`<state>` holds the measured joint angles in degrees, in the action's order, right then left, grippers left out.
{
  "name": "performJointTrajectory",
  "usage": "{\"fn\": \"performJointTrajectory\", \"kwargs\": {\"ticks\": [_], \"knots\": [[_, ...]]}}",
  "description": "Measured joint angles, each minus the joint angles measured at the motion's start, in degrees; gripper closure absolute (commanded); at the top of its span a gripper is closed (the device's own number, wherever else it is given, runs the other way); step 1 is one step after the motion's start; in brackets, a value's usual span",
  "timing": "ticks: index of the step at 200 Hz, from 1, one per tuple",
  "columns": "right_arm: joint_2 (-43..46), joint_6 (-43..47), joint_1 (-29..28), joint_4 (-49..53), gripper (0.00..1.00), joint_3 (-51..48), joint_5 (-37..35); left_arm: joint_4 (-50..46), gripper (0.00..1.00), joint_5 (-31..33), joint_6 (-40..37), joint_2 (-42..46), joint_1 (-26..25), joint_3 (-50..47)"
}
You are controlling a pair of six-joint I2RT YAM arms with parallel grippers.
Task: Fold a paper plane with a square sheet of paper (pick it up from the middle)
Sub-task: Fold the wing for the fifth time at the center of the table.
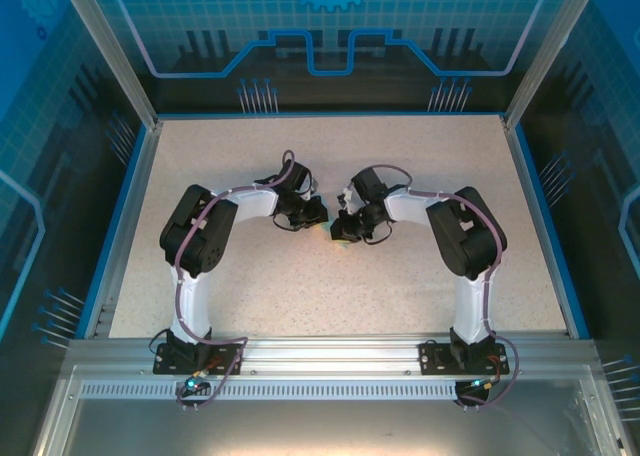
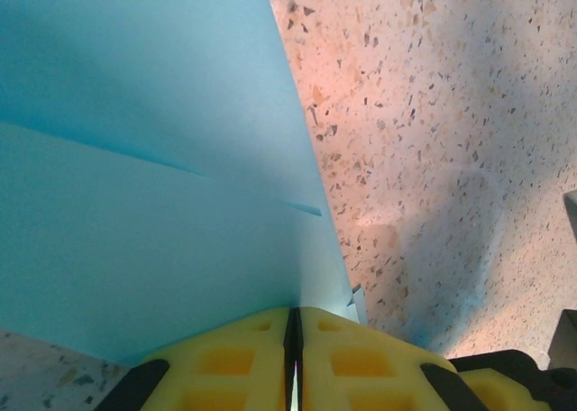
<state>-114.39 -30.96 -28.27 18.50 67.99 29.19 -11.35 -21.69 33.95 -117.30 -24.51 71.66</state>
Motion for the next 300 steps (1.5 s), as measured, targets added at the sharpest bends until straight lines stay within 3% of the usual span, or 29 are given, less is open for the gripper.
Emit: {"fn": "performJointTrajectory", "kwargs": {"ticks": [89,300], "knots": [[4.35,4.31,0.13,6.08,0.83,-0.50,-4.33,-0.26,0.86,0.02,-0.02,-0.07,0.00,0.20],[3.26,5.33,-0.17,6.10,0.86,-1.25,-4.76,-0.37,0.86,0.02,-0.04,-0.09,0.00,0.26]]}}
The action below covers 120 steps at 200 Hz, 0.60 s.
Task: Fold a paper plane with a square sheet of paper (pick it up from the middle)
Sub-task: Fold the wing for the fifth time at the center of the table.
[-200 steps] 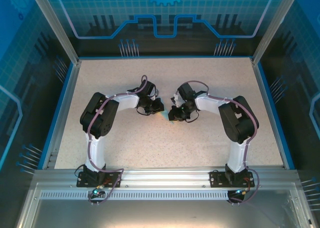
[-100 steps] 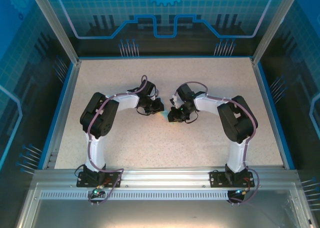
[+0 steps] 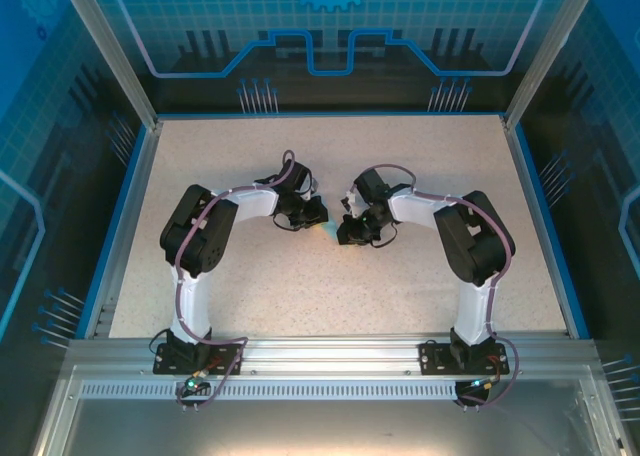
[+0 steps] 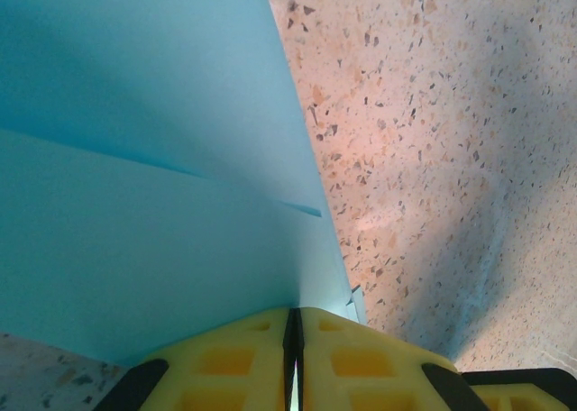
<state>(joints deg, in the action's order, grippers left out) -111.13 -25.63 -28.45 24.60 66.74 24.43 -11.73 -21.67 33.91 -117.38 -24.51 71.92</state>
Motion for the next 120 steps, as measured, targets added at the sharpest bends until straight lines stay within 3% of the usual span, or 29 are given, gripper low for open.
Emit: {"fn": "performJointTrajectory", "kwargs": {"ticks": [120], "knots": [[1.88,-0.09,1.03,-0.74,0.85,-3.13,2.43,-0.20,0.86,-0.02,0.00,0.00,-0.09,0.04]]}}
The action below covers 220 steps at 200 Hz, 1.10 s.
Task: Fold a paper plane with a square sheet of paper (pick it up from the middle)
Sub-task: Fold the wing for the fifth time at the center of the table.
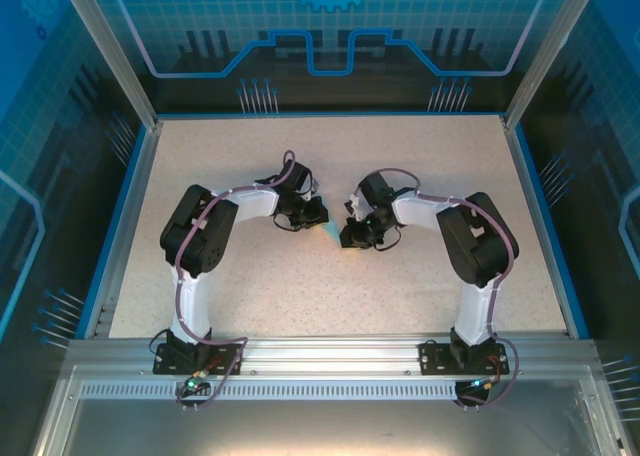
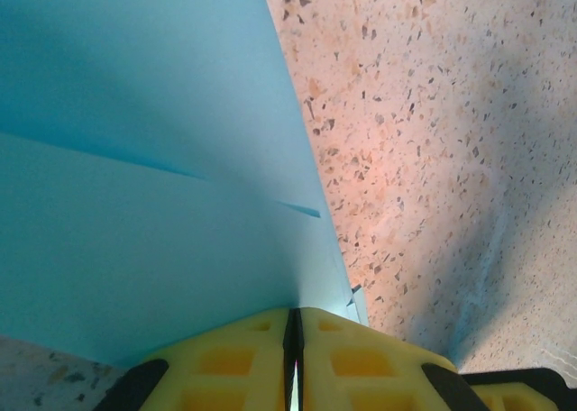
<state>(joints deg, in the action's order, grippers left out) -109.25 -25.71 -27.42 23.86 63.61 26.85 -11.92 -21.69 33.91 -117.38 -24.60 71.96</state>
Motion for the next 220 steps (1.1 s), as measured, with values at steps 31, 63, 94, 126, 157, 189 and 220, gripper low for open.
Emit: {"fn": "performJointTrajectory", "kwargs": {"ticks": [31,63,94,126,157,189,220], "knots": [[1.86,-0.57,0.09,1.22,0.85,1.40,0.81,-0.02,0.86,0.00,0.02,0.00,0.00,0.00],[-1.18,-1.27,0.09,0.87,0.85,7.43,1.25,-0.02,0.86,0.00,0.02,-0.02,0.00,0.00],[-5.86,-1.42,-0.28,0.59,0.85,10.27,1.25,-0.02,0.86,0.00,0.02,-0.02,0.00,0.00],[-8.07,-1.40,-0.61,0.76,0.85,10.27,1.38,-0.02,0.86,0.00,0.00,-0.02,0.00,0.02],[-8.07,-1.11,-0.59,0.20,0.85,9.51,1.57,-0.04,0.86,0.00,0.02,-0.02,0.00,0.02],[-6.60,-0.31,-0.44,-0.96,0.85,7.06,1.86,-0.31,0.86,-0.02,0.00,-0.02,-0.11,0.11],[-4.31,0.57,-0.11,-0.07,0.86,4.26,1.75,-0.92,0.86,-0.02,0.00,-0.02,-0.24,0.31]]}}
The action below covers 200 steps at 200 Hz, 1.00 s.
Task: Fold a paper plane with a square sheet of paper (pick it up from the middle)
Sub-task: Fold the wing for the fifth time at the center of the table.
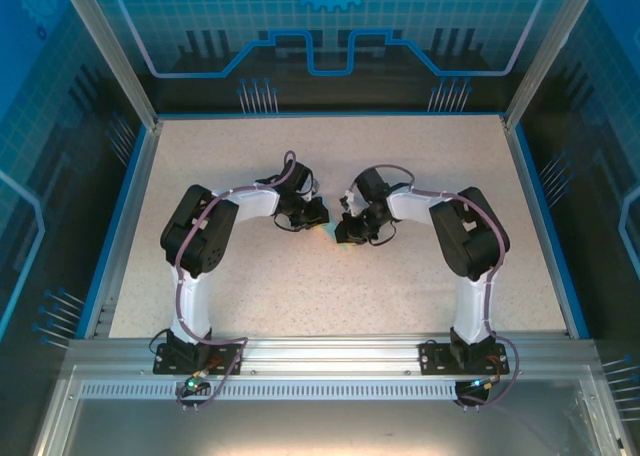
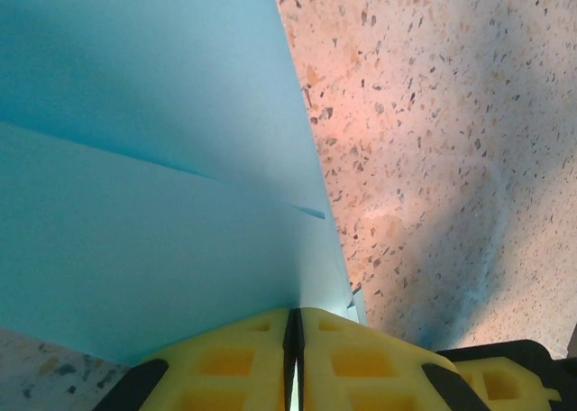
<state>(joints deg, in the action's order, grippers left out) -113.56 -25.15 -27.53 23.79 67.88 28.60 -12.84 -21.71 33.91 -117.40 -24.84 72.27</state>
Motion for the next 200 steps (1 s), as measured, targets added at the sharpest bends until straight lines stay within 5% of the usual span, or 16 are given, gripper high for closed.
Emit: {"fn": "performJointTrajectory", "kwargs": {"ticks": [87,200], "knots": [[4.92,1.07,-0.09,5.97,0.85,-0.26,-0.07,-0.44,0.86,0.00,0.00,-0.11,-0.04,0.33],[-0.70,1.88,-1.57,6.64,0.86,4.17,-2.51,-2.51,0.85,0.46,0.24,-0.70,-0.04,1.88]]}}
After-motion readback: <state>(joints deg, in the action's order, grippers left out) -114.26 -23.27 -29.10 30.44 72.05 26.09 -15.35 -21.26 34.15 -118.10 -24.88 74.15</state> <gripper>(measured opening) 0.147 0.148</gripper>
